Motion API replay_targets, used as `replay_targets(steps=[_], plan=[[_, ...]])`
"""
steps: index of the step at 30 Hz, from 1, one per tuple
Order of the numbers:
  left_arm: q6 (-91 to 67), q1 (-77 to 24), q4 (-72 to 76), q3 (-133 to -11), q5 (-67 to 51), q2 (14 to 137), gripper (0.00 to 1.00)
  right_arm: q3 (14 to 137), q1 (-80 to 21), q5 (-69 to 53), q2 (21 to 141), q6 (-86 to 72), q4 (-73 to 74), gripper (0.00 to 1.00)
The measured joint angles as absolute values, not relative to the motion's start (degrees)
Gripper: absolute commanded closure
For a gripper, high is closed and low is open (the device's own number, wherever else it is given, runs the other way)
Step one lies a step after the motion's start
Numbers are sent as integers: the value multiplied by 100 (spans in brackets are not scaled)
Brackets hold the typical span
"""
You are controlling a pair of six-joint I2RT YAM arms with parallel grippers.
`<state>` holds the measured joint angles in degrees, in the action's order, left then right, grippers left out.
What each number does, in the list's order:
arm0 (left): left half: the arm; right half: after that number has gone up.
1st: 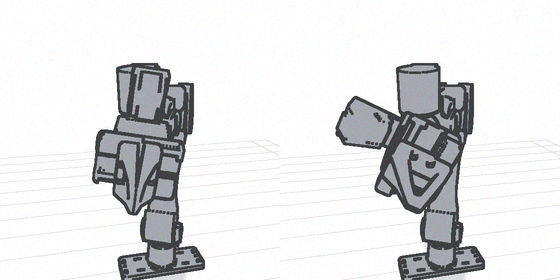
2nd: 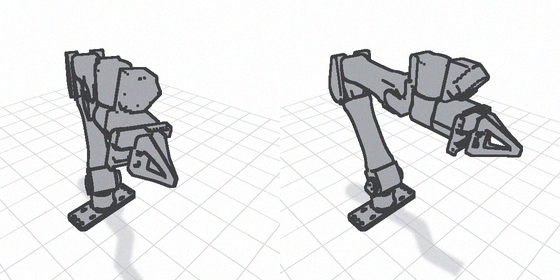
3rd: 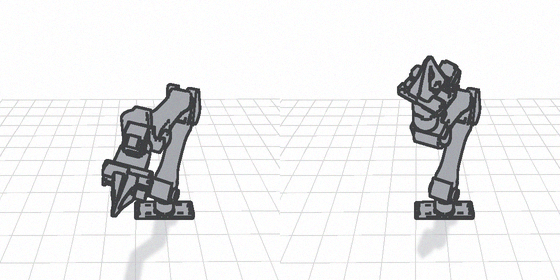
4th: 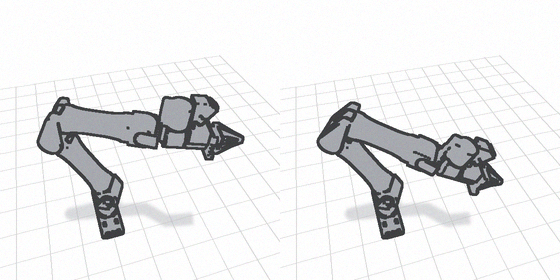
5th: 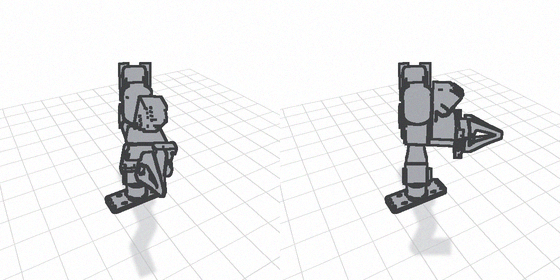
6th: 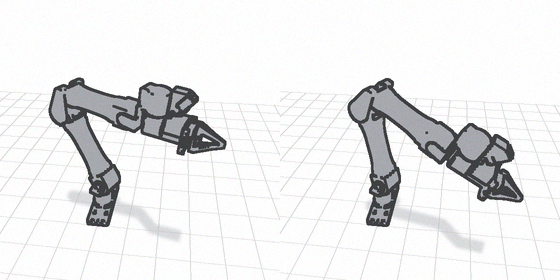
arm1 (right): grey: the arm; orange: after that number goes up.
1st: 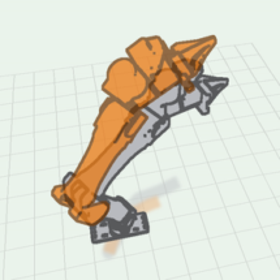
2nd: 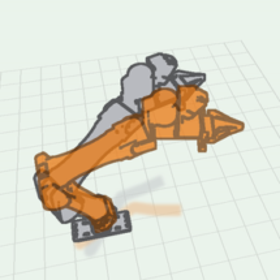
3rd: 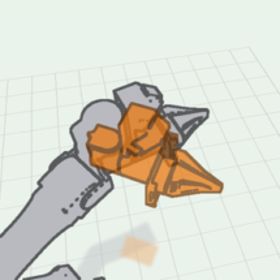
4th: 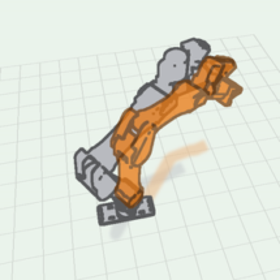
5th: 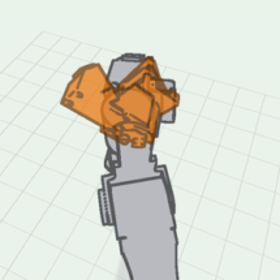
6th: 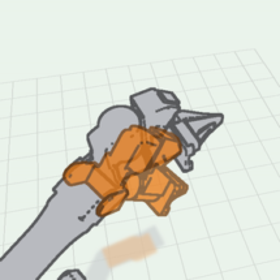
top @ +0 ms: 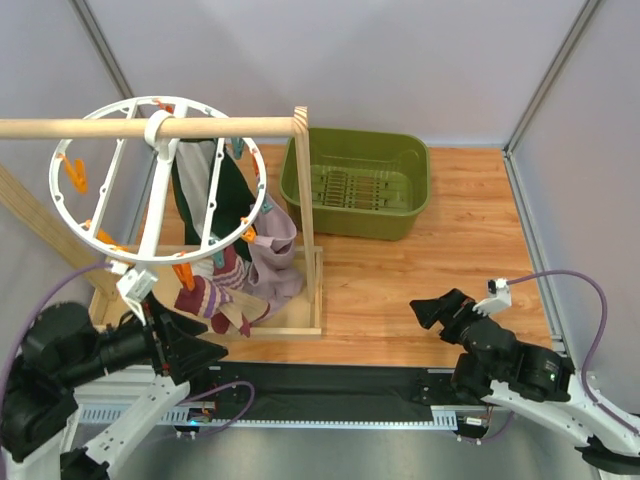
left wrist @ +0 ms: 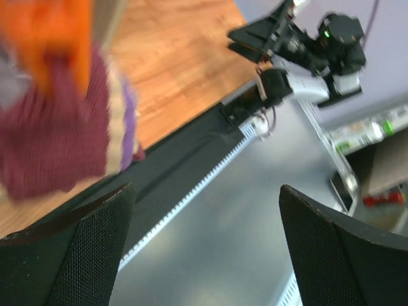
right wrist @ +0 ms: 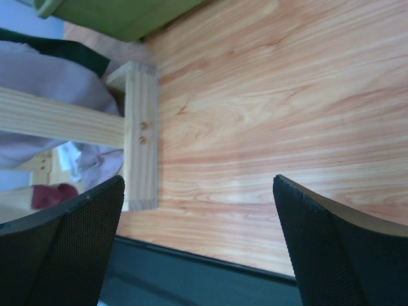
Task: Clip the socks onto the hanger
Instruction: Reset both arms
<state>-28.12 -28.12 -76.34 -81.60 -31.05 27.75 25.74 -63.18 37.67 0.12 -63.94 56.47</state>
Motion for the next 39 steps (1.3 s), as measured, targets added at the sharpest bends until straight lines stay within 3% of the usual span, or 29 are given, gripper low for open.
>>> replay_targets(steps=[6,11,17,28,39], plan=[[-4021,-2849,-6667,-5461,-2126,161,0,2180,-6318,4182,224,-6554,5454,0],[-4456,-2853,-5446,-3297,-1400,178,0,1651,-6318,4163,196,-5944,4574,0],[-4486,-2853,-3723,-2709,-1114,38,0,1240,-6318,4167,67,-5498,3997,0],[-5557,-2853,-322,-207,-1732,45,0,582,-6285,3544,67,-5262,2152,0],[-6241,-2853,1634,-150,-1970,36,0,412,-4945,2904,646,-5360,1492,0]])
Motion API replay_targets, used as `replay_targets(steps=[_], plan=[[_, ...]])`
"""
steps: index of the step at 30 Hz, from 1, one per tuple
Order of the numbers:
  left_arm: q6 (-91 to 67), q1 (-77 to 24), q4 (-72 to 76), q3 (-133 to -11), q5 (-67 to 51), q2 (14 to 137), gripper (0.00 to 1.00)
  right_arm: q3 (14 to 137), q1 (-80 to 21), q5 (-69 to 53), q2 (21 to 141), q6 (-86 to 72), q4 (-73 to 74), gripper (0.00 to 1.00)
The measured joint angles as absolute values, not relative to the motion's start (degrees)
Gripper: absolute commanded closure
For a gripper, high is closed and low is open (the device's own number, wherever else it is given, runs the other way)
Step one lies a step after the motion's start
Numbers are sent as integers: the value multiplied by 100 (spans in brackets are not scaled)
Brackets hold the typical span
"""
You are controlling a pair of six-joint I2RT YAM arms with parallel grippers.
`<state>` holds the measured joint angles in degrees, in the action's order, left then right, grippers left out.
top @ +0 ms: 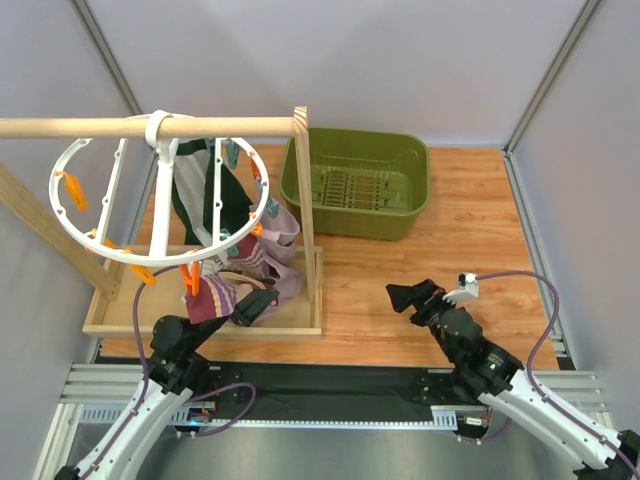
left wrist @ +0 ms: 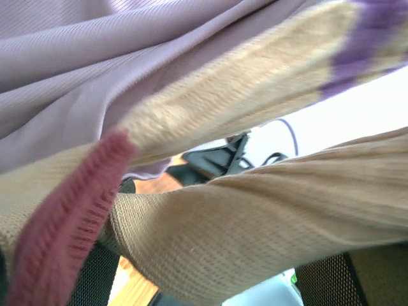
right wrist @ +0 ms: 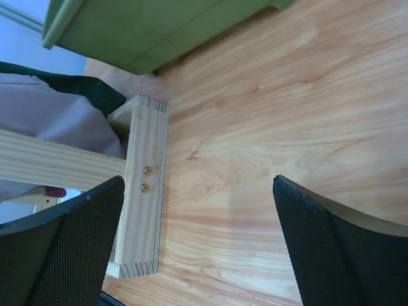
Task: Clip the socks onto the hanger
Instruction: Reset both arms
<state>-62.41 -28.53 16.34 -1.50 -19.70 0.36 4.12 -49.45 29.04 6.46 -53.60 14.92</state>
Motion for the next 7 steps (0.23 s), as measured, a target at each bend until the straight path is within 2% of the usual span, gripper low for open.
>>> replay_targets(steps=[7], plan=[[-6383,-2853,1765,-150,-1990,36,0,410,-4880,2840,1125,-5933,1492,0]])
